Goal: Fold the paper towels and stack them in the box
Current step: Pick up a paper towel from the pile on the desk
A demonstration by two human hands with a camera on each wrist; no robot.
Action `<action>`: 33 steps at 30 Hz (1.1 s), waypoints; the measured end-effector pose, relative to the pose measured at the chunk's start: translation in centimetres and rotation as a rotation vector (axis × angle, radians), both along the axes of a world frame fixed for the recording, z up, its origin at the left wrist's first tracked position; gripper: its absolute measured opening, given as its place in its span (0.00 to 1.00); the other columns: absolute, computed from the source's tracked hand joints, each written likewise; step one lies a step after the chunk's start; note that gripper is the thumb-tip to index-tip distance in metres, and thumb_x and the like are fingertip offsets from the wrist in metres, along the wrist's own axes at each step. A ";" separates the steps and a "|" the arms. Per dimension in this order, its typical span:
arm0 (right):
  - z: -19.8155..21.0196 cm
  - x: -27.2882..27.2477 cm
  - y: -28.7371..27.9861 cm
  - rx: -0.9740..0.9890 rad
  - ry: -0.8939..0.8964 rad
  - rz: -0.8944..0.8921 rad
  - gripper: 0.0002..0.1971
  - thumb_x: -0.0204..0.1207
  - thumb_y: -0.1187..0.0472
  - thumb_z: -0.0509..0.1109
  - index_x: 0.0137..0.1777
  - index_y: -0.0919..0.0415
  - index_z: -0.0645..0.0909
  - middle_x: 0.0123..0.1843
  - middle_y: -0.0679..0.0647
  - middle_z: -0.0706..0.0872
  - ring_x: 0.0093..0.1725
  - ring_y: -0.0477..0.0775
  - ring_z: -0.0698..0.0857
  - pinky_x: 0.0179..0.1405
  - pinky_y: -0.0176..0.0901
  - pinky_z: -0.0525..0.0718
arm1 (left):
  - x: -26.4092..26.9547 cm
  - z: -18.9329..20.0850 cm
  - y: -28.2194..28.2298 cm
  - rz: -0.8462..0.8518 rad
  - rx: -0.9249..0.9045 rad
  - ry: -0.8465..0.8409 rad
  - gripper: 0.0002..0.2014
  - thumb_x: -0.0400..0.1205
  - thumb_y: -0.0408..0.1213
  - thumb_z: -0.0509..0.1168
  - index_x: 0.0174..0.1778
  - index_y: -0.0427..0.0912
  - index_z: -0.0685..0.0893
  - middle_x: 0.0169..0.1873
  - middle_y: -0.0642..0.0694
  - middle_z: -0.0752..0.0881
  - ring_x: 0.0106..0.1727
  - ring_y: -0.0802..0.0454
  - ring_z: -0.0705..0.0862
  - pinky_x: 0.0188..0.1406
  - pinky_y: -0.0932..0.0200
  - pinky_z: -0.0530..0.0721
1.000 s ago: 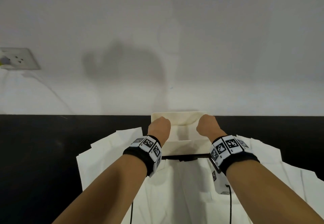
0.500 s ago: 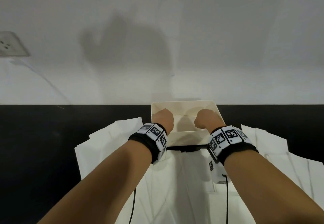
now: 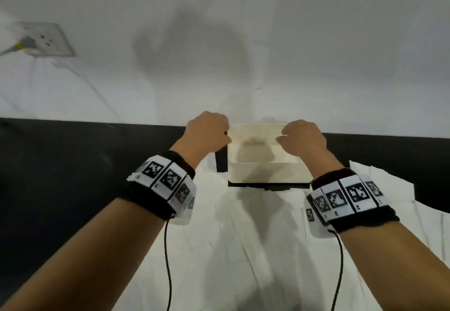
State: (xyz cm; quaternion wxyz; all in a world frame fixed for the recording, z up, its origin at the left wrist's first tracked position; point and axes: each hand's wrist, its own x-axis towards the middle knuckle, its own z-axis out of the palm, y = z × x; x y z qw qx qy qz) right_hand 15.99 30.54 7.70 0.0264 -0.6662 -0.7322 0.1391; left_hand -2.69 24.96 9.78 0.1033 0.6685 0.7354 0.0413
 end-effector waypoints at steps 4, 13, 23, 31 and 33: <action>0.3 -2.1 -6.1 -0.080 0.267 0.129 0.14 0.78 0.50 0.67 0.61 0.52 0.83 0.64 0.50 0.83 0.65 0.52 0.80 0.59 0.38 0.75 | -4.4 0.5 -6.4 0.200 -0.037 -0.278 0.19 0.79 0.49 0.68 0.64 0.47 0.81 0.59 0.49 0.84 0.53 0.55 0.80 0.57 0.62 0.76; -6.6 -5.2 -17.5 -0.563 0.339 0.260 0.26 0.74 0.52 0.73 0.71 0.55 0.75 0.64 0.54 0.83 0.62 0.53 0.82 0.61 0.43 0.81 | -7.4 -6.8 -19.7 0.519 -0.302 -0.335 0.24 0.80 0.51 0.65 0.68 0.43 0.78 0.63 0.46 0.83 0.61 0.49 0.81 0.53 0.63 0.71; -8.2 -6.3 -20.7 -0.581 0.360 0.140 0.30 0.65 0.54 0.80 0.67 0.57 0.75 0.64 0.51 0.82 0.58 0.51 0.82 0.51 0.40 0.81 | -8.3 -11.8 -27.1 0.801 -0.343 -0.387 0.30 0.76 0.55 0.67 0.70 0.44 0.72 0.60 0.42 0.79 0.64 0.41 0.77 0.65 0.45 0.78; -8.3 -8.5 -21.7 -0.581 0.329 0.163 0.18 0.70 0.61 0.76 0.57 0.68 0.82 0.48 0.56 0.84 0.48 0.53 0.82 0.48 0.42 0.80 | -7.4 -11.6 -27.9 0.747 -0.301 -0.611 0.12 0.75 0.42 0.72 0.49 0.44 0.77 0.47 0.47 0.81 0.45 0.53 0.79 0.39 0.64 0.77; -8.6 -8.6 -21.5 -0.567 0.400 0.122 0.15 0.72 0.61 0.74 0.53 0.72 0.83 0.41 0.55 0.81 0.42 0.53 0.80 0.42 0.42 0.76 | -7.3 -11.4 -28.1 0.790 -0.160 -0.781 0.10 0.76 0.39 0.72 0.49 0.44 0.79 0.45 0.48 0.81 0.44 0.54 0.80 0.34 0.66 0.75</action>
